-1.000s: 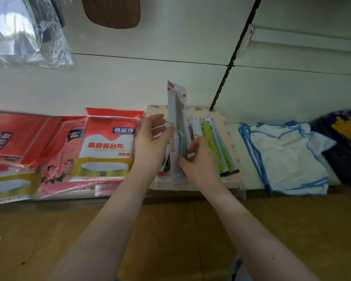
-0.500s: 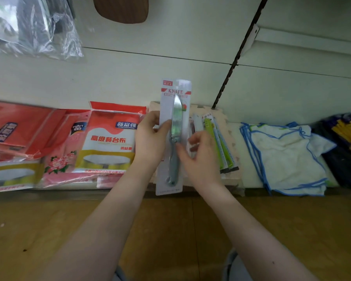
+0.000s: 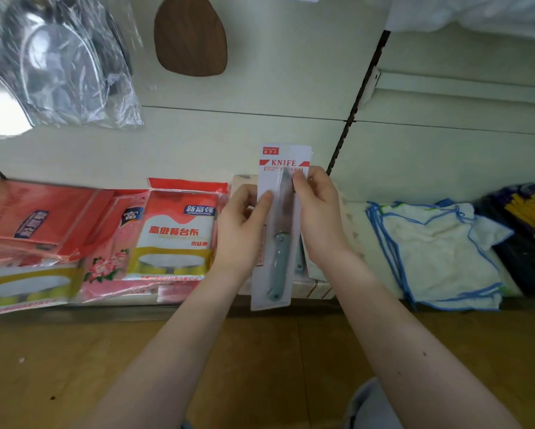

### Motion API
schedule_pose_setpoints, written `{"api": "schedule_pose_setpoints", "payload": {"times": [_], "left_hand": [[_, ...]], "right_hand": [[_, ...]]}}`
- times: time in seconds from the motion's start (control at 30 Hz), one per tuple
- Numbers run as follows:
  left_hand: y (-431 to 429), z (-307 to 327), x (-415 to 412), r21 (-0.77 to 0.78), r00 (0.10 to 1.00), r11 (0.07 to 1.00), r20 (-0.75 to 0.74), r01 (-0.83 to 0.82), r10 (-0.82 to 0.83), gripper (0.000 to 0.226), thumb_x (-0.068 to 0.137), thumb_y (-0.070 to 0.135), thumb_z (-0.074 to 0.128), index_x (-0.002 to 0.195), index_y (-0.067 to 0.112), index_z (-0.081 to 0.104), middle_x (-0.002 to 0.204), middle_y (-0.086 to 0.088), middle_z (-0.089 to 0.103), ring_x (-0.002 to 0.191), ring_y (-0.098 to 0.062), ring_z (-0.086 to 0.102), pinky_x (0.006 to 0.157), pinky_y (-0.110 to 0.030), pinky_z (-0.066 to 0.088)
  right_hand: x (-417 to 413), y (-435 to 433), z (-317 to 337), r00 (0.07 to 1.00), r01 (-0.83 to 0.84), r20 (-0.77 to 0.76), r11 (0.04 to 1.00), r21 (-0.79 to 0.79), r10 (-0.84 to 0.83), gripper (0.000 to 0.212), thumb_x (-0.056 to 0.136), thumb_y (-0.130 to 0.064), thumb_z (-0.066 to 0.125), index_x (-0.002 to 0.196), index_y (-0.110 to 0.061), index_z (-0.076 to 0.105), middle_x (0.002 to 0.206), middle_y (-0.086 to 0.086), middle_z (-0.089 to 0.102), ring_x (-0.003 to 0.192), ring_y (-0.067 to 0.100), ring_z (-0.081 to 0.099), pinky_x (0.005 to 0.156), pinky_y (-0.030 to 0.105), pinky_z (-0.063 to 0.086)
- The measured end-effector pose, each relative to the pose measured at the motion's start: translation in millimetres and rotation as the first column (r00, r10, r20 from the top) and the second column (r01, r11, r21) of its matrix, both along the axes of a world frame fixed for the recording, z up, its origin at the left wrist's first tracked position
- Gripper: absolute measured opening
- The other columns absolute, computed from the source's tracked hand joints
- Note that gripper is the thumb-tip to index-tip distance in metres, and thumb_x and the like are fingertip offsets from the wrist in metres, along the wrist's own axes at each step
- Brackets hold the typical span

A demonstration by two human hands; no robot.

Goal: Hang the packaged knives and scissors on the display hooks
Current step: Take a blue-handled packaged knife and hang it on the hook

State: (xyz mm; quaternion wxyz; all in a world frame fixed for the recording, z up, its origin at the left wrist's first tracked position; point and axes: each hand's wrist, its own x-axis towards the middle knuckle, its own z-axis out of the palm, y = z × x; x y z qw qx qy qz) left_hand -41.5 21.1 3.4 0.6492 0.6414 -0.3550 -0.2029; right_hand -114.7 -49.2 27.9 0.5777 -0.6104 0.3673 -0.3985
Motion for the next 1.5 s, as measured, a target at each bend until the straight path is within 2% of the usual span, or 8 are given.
{"api": "schedule_pose_setpoints", "payload": {"times": [0.07, 0.13, 0.33, 0.6, 0.9, 1.1, 1.3, 1.5], "left_hand": [[0.7, 15.2, 3.4, -0.050, 1.000, 0.999, 0.008, -0.010, 0.011, 0.017, 0.091, 0.028, 0.052, 0.098, 0.014, 0.058, 0.090, -0.006, 0.065, 0.079, -0.014, 0.064, 0.073, -0.035, 0.054], [0.5, 31.8, 6.9, -0.115, 1.000, 0.993, 0.022, -0.019, 0.022, 0.013, 0.091, 0.024, 0.053, 0.100, 0.015, 0.058, 0.091, -0.005, 0.064, 0.080, -0.017, 0.063, 0.072, -0.036, 0.054], [2.9, 92.1, 8.7, -0.311, 0.993, 0.950, 0.096, -0.032, 0.065, 0.011, 0.094, 0.014, 0.049, 0.093, 0.021, 0.057, 0.085, 0.009, 0.063, 0.074, 0.000, 0.059, 0.068, -0.017, 0.048], [1.6, 182.2, 7.5, -0.511, 0.976, 0.859, 0.186, -0.003, 0.114, 0.013, 0.095, 0.012, 0.044, 0.086, 0.017, 0.052, 0.080, 0.008, 0.059, 0.074, -0.004, 0.055, 0.069, -0.019, 0.046], [-17.5, 282.5, 12.1, -0.580, 0.973, 0.814, 0.186, -0.006, 0.139, 0.010, 0.082, 0.022, 0.048, 0.076, 0.020, 0.054, 0.072, 0.007, 0.058, 0.068, -0.006, 0.052, 0.067, -0.024, 0.044], [-18.9, 334.8, 6.5, -0.607, 0.969, 0.794, 0.193, -0.008, 0.157, 0.007, 0.086, 0.024, 0.053, 0.081, 0.021, 0.050, 0.079, 0.001, 0.057, 0.073, -0.012, 0.055, 0.076, -0.037, 0.047], [-7.1, 363.6, 0.7, -0.654, 0.974, 0.756, 0.176, 0.006, 0.144, 0.017, 0.083, 0.034, 0.053, 0.090, 0.018, 0.054, 0.088, 0.001, 0.058, 0.080, -0.007, 0.053, 0.078, -0.023, 0.044], [4.0, 376.5, -2.9, -0.611, 0.977, 0.792, 0.169, -0.001, 0.132, 0.036, 0.077, 0.055, 0.045, 0.083, 0.020, 0.049, 0.090, -0.008, 0.054, 0.080, -0.018, 0.051, 0.086, -0.046, 0.047]], "right_hand": [[1.5, 2.8, 10.9, 1.000, -0.014, 0.004, 0.999, -0.051, 0.015, 0.023, 0.097, -0.020, 0.045, 0.091, 0.001, 0.053, 0.099, 0.029, 0.059, 0.079, 0.025, 0.057, 0.075, 0.036, 0.048], [3.7, 3.8, 24.4, 0.999, -0.025, 0.032, 0.996, -0.087, 0.028, 0.022, 0.097, -0.019, 0.046, 0.089, 0.000, 0.052, 0.100, 0.033, 0.056, 0.078, 0.020, 0.051, 0.075, 0.035, 0.043], [10.6, 11.5, 82.6, 0.979, -0.057, 0.184, 0.982, -0.179, 0.090, 0.017, 0.097, -0.019, 0.047, 0.081, -0.022, 0.053, 0.086, 0.009, 0.063, 0.081, 0.009, 0.054, 0.075, 0.022, 0.046], [9.8, 18.9, 174.1, 0.922, -0.095, 0.320, 0.928, -0.360, 0.219, 0.016, 0.097, -0.015, 0.043, 0.086, -0.022, 0.053, 0.086, -0.009, 0.062, 0.080, -0.005, 0.059, 0.073, 0.009, 0.044], [16.7, 2.1, 260.2, 0.898, 0.063, 0.397, 0.838, -0.541, 0.189, 0.019, 0.096, -0.015, 0.048, 0.078, -0.009, 0.049, 0.081, 0.023, 0.053, 0.072, 0.014, 0.048, 0.067, 0.023, 0.041], [15.8, 1.4, 299.6, 0.889, 0.144, 0.426, 0.781, -0.607, 0.168, 0.024, 0.095, -0.015, 0.049, 0.072, -0.021, 0.049, 0.063, -0.010, 0.049, 0.061, 0.004, 0.043, 0.059, 0.020, 0.036], [5.7, 8.1, 310.8, 0.887, 0.154, 0.423, 0.743, -0.652, 0.187, 0.023, 0.095, -0.017, 0.049, 0.075, -0.025, 0.052, 0.057, -0.017, 0.051, 0.056, 0.000, 0.043, 0.057, 0.013, 0.033], [3.3, 11.7, 317.1, 0.895, 0.160, 0.419, 0.765, -0.624, 0.154, 0.026, 0.096, -0.019, 0.048, 0.070, -0.025, 0.049, 0.050, -0.014, 0.046, 0.048, 0.001, 0.036, 0.049, 0.014, 0.030]]}}
